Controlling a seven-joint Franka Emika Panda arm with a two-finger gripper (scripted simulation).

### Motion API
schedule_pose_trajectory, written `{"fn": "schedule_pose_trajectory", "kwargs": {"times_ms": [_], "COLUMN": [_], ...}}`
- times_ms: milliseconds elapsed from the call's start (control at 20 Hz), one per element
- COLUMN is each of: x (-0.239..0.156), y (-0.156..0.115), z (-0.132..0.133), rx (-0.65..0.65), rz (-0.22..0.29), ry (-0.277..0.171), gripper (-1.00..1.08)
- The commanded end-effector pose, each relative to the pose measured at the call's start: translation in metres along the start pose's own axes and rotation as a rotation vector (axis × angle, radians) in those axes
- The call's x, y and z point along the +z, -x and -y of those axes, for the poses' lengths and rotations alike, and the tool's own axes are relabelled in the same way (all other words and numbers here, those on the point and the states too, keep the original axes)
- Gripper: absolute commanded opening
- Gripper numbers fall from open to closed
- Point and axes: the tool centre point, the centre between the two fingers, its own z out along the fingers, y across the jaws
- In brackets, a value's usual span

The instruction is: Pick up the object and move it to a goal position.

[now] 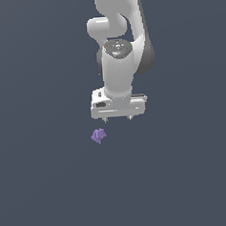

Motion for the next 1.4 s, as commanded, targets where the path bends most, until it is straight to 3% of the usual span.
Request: {"fn": "schedule_pose_trajectory", "kwargs": {"times_ms": [0, 400, 1000, 1350], "x": [0.001, 0.02, 0.08, 0.097], "y": [0.0, 0.003, 0.02, 0.027], "z": [-0.001, -0.019, -0.082, -0.102], "rx": [0.005, 0.115, 0.488, 0.601], "rz": [0.001, 0.007, 0.024, 0.027], "ry": [0.0, -0.008, -0.015, -0.011], "gripper": [1.0, 1.0, 1.0, 1.0]}}
